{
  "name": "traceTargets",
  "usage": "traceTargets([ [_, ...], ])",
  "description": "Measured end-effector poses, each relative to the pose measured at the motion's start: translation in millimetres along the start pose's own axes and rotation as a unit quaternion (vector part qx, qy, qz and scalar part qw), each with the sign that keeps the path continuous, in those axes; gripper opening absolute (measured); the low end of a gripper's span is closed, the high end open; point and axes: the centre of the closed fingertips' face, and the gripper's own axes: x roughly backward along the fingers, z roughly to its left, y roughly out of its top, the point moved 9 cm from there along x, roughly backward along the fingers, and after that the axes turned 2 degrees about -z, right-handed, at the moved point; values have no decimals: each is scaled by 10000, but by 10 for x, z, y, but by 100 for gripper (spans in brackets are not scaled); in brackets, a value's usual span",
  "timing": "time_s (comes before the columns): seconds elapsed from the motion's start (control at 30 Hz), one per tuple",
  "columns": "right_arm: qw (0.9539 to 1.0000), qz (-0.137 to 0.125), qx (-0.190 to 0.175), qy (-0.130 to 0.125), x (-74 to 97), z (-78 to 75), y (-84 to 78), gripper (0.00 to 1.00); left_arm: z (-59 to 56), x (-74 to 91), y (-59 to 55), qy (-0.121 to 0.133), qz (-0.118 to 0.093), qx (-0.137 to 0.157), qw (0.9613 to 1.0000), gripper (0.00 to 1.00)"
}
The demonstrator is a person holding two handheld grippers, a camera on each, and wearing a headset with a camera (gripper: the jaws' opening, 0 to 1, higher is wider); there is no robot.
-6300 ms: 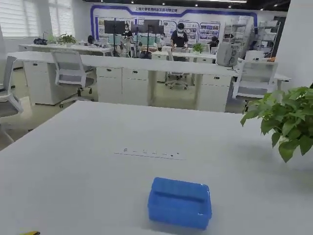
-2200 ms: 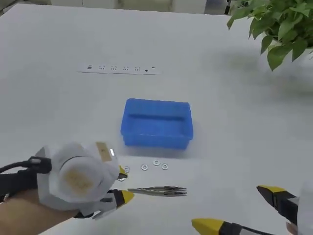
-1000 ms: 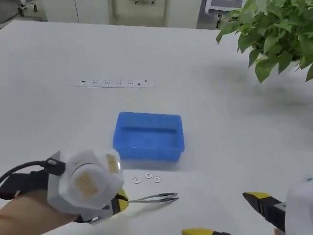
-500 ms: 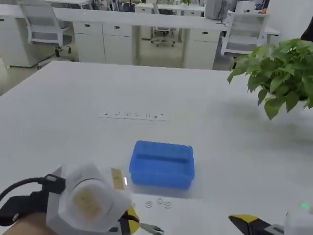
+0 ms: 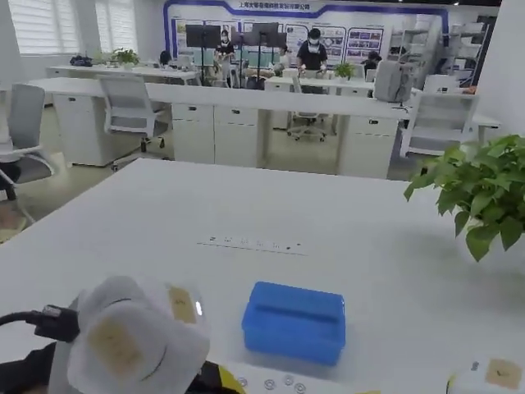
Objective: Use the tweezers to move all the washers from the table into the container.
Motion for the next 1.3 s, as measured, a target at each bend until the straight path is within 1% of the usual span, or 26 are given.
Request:
traceTargets([
  [0.03, 9998, 50, 63, 172, -23, 25, 16, 39, -15, 49, 30, -12, -33, -27, 10000, 0],
  [0.07, 9995, 81, 153, 275, -40, 37, 27, 37, -23, 80, 52, -30, -53, -45, 10000, 0],
  [0.1, 9985, 200, 285, 429, -62, 53, 33, 34, -31, 112, 77, -87, -82, -65, 9999, 0],
  [0.13, 9978, 273, 376, 480, -79, 59, 41, 32, -42, 157, 115, -209, -121, -56, 9997, 0],
  [0.17, 9974, 298, 472, 456, -94, 57, 53, 32, -48, 185, 139, -287, -144, -56, 9995, 0],
  [0.23, 9966, 270, 532, 571, -132, 71, 90, 31, -60, 259, 202, -483, -235, -117, 9985, 0],
  [0.27, 9952, 290, 548, 758, -149, 83, 117, 31, -64, 302, 241, -605, -296, -163, 9976, 0],
  [0.33, 9930, 284, 606, 973, -169, 97, 162, 27, -59, 361, 293, -738, -383, -204, 9963, 0],
  [0.37, 9910, 298, 647, 1130, -177, 115, 187, 26, -63, 405, 333, -880, -444, -261, 9948, 0],
  [0.4, 9899, 289, 649, 1226, -190, 128, 228, 25, -61, 434, 357, -945, -476, -289, 9940, 0],
  [0.47, 9882, 258, 705, 1337, -220, 140, 289, 25, -62, 492, 409, -1111, -591, -387, 9913, 0],
  [0.53, 9864, 301, 744, 1432, -247, 143, 330, 24, -61, 528, 443, -1219, -589, -378, 9901, 0],
  [0.57, 9837, 334, 860, 1546, -263, 156, 360, 22, -63, 548, 466, -1266, -612, -382, 9893, 0],
  [0.63, 9804, 397, 1059, 1615, -294, 172, 400, 17, -70, 572, 499, -1305, -686, -436, 9881, 0],
  [0.7, 9775, 468, 1172, 1688, -326, 183, 415, 12, -77, 590, 518, -1368, -700, -427, 9872, 0],
  [0.73, 9757, 543, 1203, 1751, -352, 189, 417, 10, -78, 594, 520, -1374, -701, -421, 9871, 0],
  [0.8, 9743, 617, 1158, 1830, -398, 199, 414, 11, -80, 605, 516, -1351, -736, -427, 9872, 0],
  [0.87, 9705, 687, 1260, 1938, -433, 213, 398, 8, -73, 616, 506, -1350, -783, -355, 9871, 0],
  [0.9, 9705, 666, 1227, 1964, -447, 227, 401, 8, -74, 616, 490, -1361, -762, -339, 9872, 0],
  [0.97, 9678, 742, 1242, 2060, -482, 244, 389, 8, -73, 618, 471, -1345, -725, -300, 9878, 0],
  [1.07, 9639, 795, 1367, 2142, -533, 259, 369, 6, -69, 601, 414, -1255, -722, -102, 9894, 0],
  [1.17, 9631, 799, 1419, 2144, -594, 238, 337, 4, -32, 541, 322, -841, -1014, 43, 9913, 0],
  [1.2, 9647, 797, 1373, 2101, -627, 212, 321, 4, -32, 517, 266, -697, -1209, 300, 9898, 0],
  [1.23, 9664, 772, 1327, 2061, -654, 180, 309, 4, -29, 506, 234, -574, -1299, 472, 9887, 0],
  [1.27, 9680, 754, 1280, 2021, -672, 161, 301, 4, -23, 500, 184, -369, -1395, 644, 9874, 0],
  [1.3, 9699, 737, 1237, 1963, -691, 141, 293, 3, -28, 497, 150, -274, -1447, 727, 9864, 0],
])
